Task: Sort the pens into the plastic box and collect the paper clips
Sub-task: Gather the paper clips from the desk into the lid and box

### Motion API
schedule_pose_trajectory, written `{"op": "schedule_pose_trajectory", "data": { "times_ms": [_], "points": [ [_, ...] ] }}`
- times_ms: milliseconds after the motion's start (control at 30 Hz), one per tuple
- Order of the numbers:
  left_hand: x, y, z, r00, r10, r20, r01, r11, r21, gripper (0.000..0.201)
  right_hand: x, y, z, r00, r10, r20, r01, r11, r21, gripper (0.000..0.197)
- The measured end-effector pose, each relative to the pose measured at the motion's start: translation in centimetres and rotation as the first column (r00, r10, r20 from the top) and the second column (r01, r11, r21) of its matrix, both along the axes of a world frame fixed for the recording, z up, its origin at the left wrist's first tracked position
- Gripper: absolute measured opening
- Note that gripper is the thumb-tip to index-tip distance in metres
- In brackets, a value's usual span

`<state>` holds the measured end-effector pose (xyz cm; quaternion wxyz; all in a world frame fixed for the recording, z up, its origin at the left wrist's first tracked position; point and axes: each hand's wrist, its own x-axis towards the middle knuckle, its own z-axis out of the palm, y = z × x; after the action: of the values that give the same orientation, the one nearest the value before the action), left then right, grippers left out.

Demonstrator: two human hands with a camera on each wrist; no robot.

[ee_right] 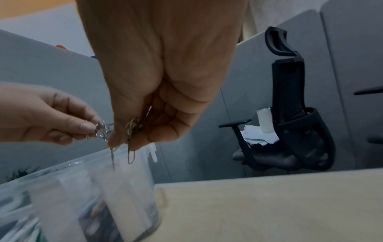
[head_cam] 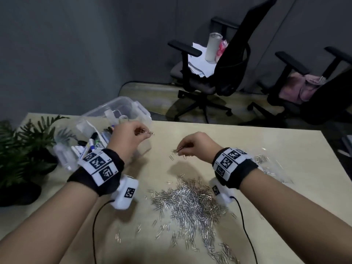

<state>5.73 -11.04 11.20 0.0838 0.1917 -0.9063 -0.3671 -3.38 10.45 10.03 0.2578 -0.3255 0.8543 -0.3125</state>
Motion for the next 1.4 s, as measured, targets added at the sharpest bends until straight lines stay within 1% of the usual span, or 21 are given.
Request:
{"op": "schedule_pose_trajectory", "data": {
  "times_ms": [133,233,300,367,500,567,633,733,800,900,933,1000,1100,1167,1233,1300,1400],
  "points": [
    [-1.4,-2.8,-0.9,0.998,0.053,0.027,-0.05,0.996,-0.072,0.009,-1.6,-3.7,2.0,0.999,0.002,-0.042,-0.004,1.0,-0.03,0.01],
    [-2.1,-3.6,-2.0,0.993,-0.008,0.12,0.02,0.995,-0.097,0.011,-2.5,-6.6,2.6,0.997,-0.004,-0.078,0.0,0.999,-0.053,0.009],
    [-2.1,-3.9,-2.2,0.986,-0.019,0.165,0.039,0.992,-0.117,0.014,-2.9,-8.4,2.7,0.996,-0.01,-0.09,0.004,0.998,-0.065,0.007],
    [-1.9,-4.3,-1.9,0.988,0.001,0.152,0.014,0.995,-0.1,0.018,-3.2,-10.2,2.4,0.995,-0.026,-0.098,0.018,0.997,-0.08,0.008],
    [-0.9,-5.0,-0.9,0.997,0.017,0.072,-0.011,0.997,-0.075,0.02,-3.3,-13.1,1.6,0.992,-0.045,-0.122,0.037,0.997,-0.065,0.01],
    [-0.5,-5.3,-0.6,0.999,0.026,0.031,-0.024,0.998,-0.055,0.018,-3.2,-14.3,1.2,0.989,-0.02,-0.149,0.017,1.0,-0.022,0.013],
    [-0.1,-5.2,-0.2,1.0,0.028,0.001,-0.028,1.0,-0.003,0.018,-3.0,-15.1,0.7,0.985,0.005,-0.171,0.0,1.0,0.024,0.017],
    [0.7,-4.7,0.3,1.0,0.002,-0.022,-0.001,0.998,0.055,0.018,-2.6,-15.4,0.4,0.981,0.037,-0.191,-0.023,0.997,0.074,0.026],
    [1.2,-4.2,0.6,1.0,-0.019,-0.013,0.02,0.997,0.072,0.015,-2.1,-14.9,0.4,0.977,0.037,-0.211,-0.028,0.998,0.049,0.025],
    [2.3,-3.3,0.6,0.999,-0.048,0.009,0.047,0.997,0.056,0.015,-1.1,-13.1,0.4,0.983,-0.047,-0.178,0.027,0.994,-0.11,0.021],
    [2.8,-2.8,0.6,0.998,-0.062,0.015,0.061,0.997,0.052,0.015,-0.6,-12.2,0.3,0.984,-0.071,-0.165,0.048,0.989,-0.14,0.019],
    [4.0,-1.8,0.4,0.994,-0.099,0.047,0.097,0.994,0.052,0.015,0.4,-10.0,-0.1,0.982,-0.087,-0.167,0.065,0.989,-0.133,0.017],
    [6.4,0.0,-0.5,0.983,-0.151,0.105,0.143,0.987,0.076,0.018,2.2,-5.8,-2.1,0.974,-0.087,-0.208,0.084,0.996,-0.021,0.021],
    [8.3,1.0,-1.7,0.97,-0.166,0.176,0.148,0.983,0.111,0.022,3.8,-3.0,-4.1,0.978,-0.094,-0.189,0.117,0.987,0.115,0.033],
    [10.4,1.3,-3.6,0.943,-0.168,0.288,0.131,0.981,0.145,0.024,5.9,-0.3,-6.1,0.985,-0.102,-0.139,0.136,0.955,0.262,0.05],
    [12.5,1.0,-6.1,0.886,-0.158,0.435,0.119,0.986,0.116,0.029,7.9,2.0,-7.7,0.987,-0.112,-0.112,0.146,0.916,0.373,0.064],
    [15.7,-0.1,-9.7,0.75,-0.054,0.659,0.098,0.995,-0.03,0.041,10.2,4.7,-9.6,0.988,-0.12,-0.096,0.152,0.854,0.498,0.089]
  ]
}}
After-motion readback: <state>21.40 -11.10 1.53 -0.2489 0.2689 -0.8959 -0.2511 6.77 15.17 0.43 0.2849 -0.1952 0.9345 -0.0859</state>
